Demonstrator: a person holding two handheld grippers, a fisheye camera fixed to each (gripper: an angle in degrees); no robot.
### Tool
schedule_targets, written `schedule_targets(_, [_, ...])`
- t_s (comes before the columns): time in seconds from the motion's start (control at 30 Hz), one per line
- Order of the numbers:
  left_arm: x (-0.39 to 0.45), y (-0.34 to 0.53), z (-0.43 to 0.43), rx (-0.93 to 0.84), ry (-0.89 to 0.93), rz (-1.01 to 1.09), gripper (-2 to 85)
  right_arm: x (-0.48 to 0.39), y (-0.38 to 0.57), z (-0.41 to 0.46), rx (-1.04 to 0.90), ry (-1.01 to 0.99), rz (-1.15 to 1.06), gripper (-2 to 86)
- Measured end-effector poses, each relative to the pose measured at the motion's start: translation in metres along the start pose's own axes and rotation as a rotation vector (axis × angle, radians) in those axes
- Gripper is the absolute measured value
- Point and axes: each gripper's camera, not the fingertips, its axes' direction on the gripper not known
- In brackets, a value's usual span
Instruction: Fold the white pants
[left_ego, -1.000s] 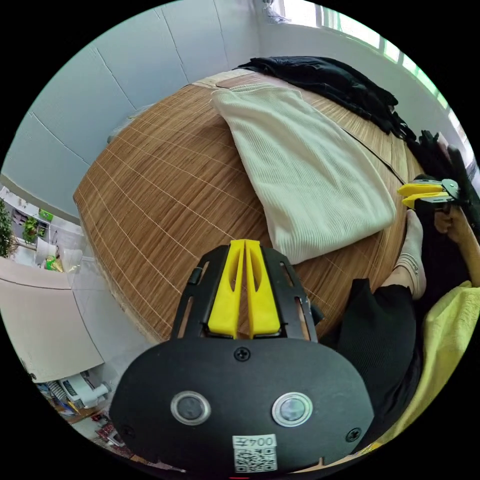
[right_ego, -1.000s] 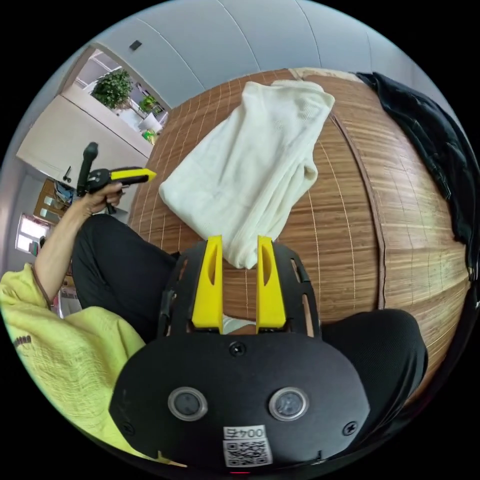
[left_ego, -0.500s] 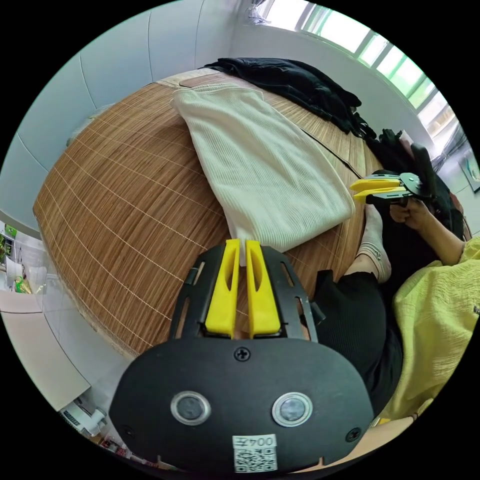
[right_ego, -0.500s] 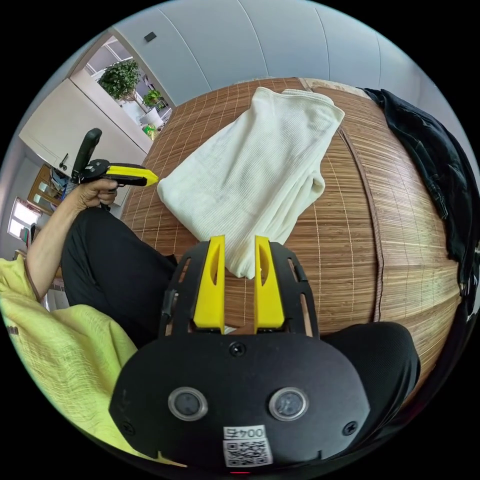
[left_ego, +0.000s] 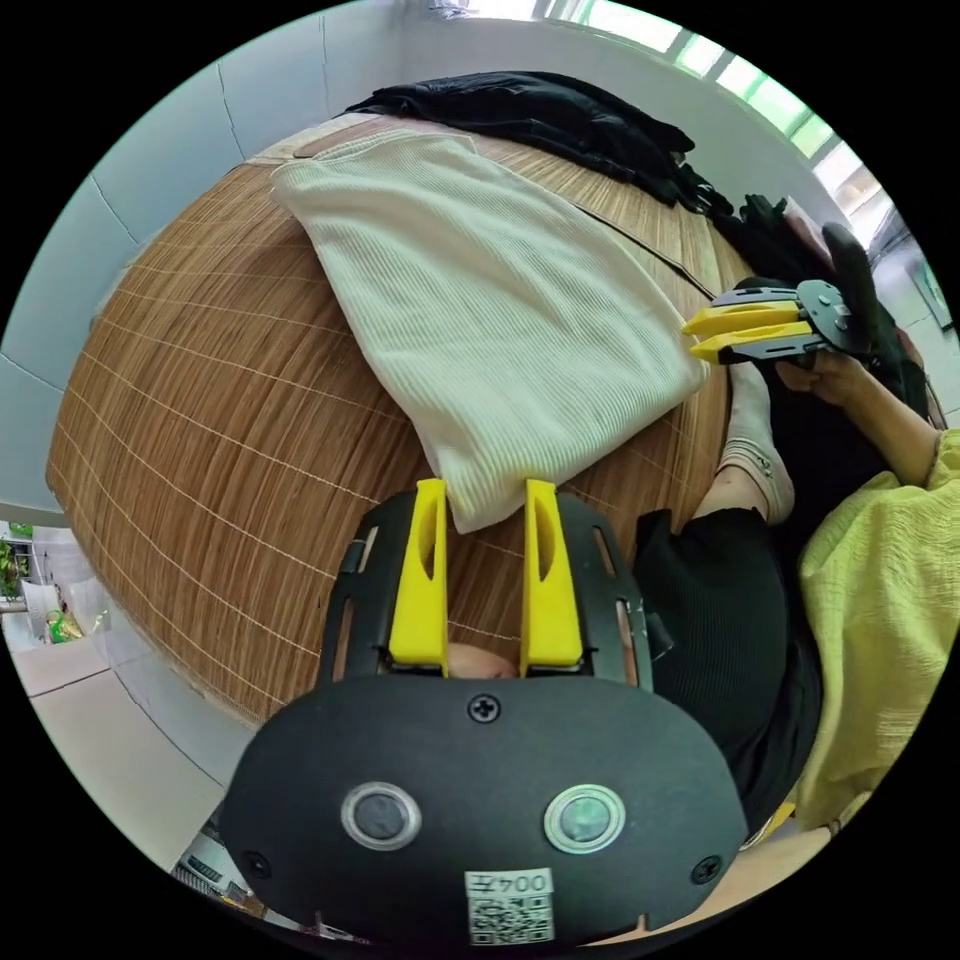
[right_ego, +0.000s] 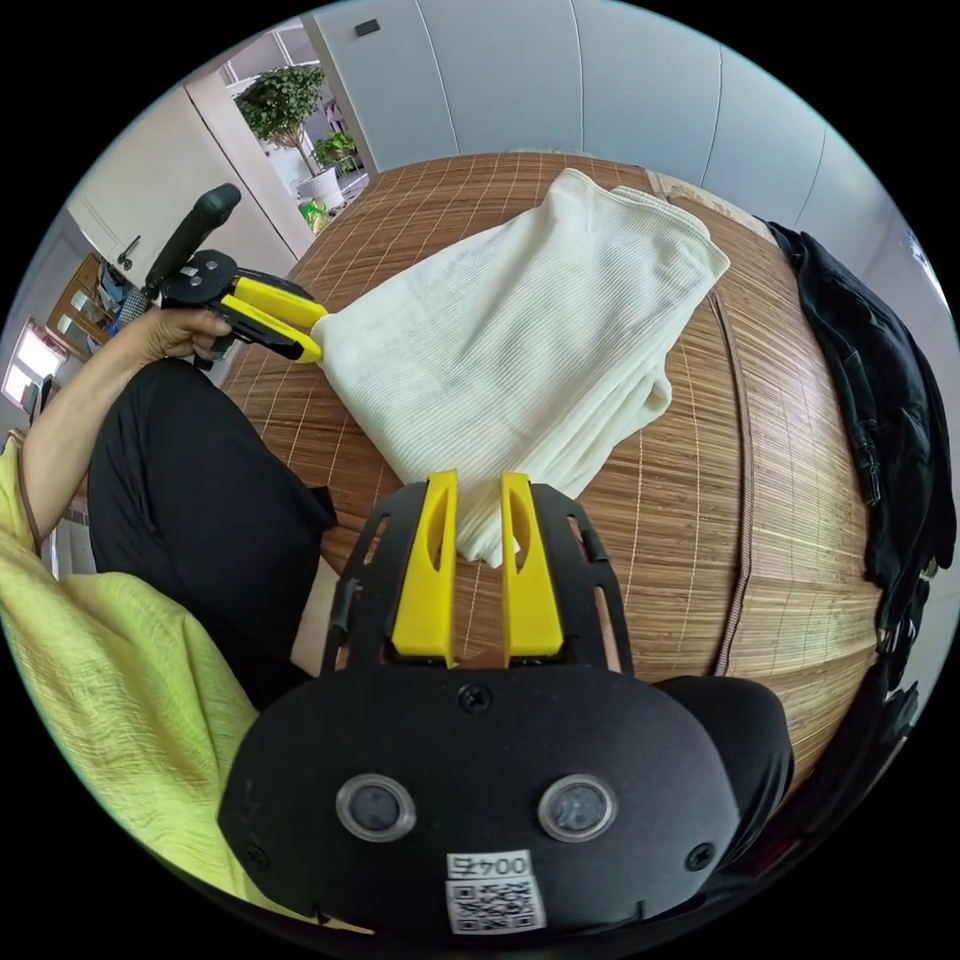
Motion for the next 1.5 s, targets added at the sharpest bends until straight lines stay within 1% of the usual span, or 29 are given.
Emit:
schedule_targets(0.1, [0.01,0.009,0.006,0.014,0.011,0.002,8.7,0.001,0.0,0.001,-0.003,0.002,0.008,7.1])
schedule_targets(0.17, [0.034,0.017,-0.004,0.062,-0.041,0.033,5.9,-0.001,0.0,0.002,-0.009,0.02,0.009,6.6])
schedule_targets(0.23, [0.088,0.032,-0.015,0.116,-0.216,0.114,4.3,-0.003,0.001,0.0,-0.002,0.038,0.007,6.3])
schedule_targets(0.27, [0.104,0.035,-0.014,0.118,-0.271,0.147,4.1,-0.006,0.0,-0.003,0.007,0.045,0.0,6.3])
schedule_targets(0.3, [0.139,0.04,-0.005,0.098,-0.374,0.228,3.7,-0.008,-0.001,-0.005,0.012,0.044,-0.006,6.3])
schedule_targets(0.33, [0.156,0.042,0.004,0.077,-0.426,0.277,3.6,-0.01,-0.004,-0.009,0.028,0.03,-0.01,6.4])
schedule_targets(0.4, [0.213,0.05,0.052,-0.028,-0.644,0.452,3.2,-0.013,-0.015,-0.014,0.054,-0.052,-0.012,6.9])
schedule_targets(0.43, [0.227,0.054,0.07,-0.055,-0.71,0.495,3.0,-0.013,-0.027,-0.016,0.063,-0.115,-0.001,7.4])
schedule_targets(0.47, [0.231,0.056,0.074,-0.057,-0.72,0.507,2.9,-0.013,-0.04,-0.016,0.078,-0.162,0.03,7.7])
schedule_targets(0.6, [0.225,0.063,0.065,-0.004,-0.628,0.452,2.3,-0.023,-0.089,0.004,0.072,-0.322,0.096,9.8])
schedule_targets(0.63, [0.228,0.066,0.068,-0.004,-0.635,0.461,2.3,-0.031,-0.106,0.016,0.053,-0.356,0.109,9.9])
schedule_targets(0.7, [0.237,0.071,0.078,-0.016,-0.674,0.5,2.2,-0.047,-0.127,0.034,0.018,-0.343,0.113,9.0])
schedule_targets(0.8, [0.236,0.077,0.081,-0.035,-0.694,0.505,2.3,-0.074,-0.149,0.061,-0.064,-0.188,0.058,3.4])
schedule_targets(0.83, [0.225,0.079,0.075,-0.037,-0.677,0.463,2.3,-0.079,-0.149,0.064,-0.06,-0.161,0.032,2.0])
schedule_targets(0.93, [0.196,0.083,0.057,-0.017,-0.604,0.373,2.7,-0.074,-0.136,0.057,-0.008,-0.165,0.063,0.1])
schedule_targets(1.0, [0.171,0.084,0.036,0.034,-0.521,0.309,3.5,-0.069,-0.126,0.054,0.016,-0.175,0.08,-0.2])
schedule_targets(1.17, [0.122,0.085,0.01,0.095,-0.395,0.236,5.1,-0.058,-0.102,0.053,0.074,-0.194,0.104,-0.5])
schedule_targets(1.23, [0.093,0.088,-0.008,0.124,-0.303,0.192,4.9,-0.058,-0.097,0.053,0.085,-0.187,0.102,-0.4])
schedule_targets(1.33, [0.068,0.095,-0.031,0.165,-0.27,0.175,3.9,-0.06,-0.088,0.054,0.097,-0.165,0.08,-0.1])
schedule_targets(1.37, [0.055,0.101,-0.038,0.155,-0.281,0.18,3.6,-0.059,-0.085,0.054,0.103,-0.164,0.074,0.0])
schedule_targets(1.43, [0.024,0.102,-0.044,0.108,-0.243,0.2,3.6,-0.058,-0.08,0.054,0.115,-0.166,0.066,0.2])
schedule_targets(1.5, [0.01,0.091,-0.052,0.089,-0.221,0.241,4.0,-0.056,-0.076,0.056,0.125,-0.169,0.065,0.3])
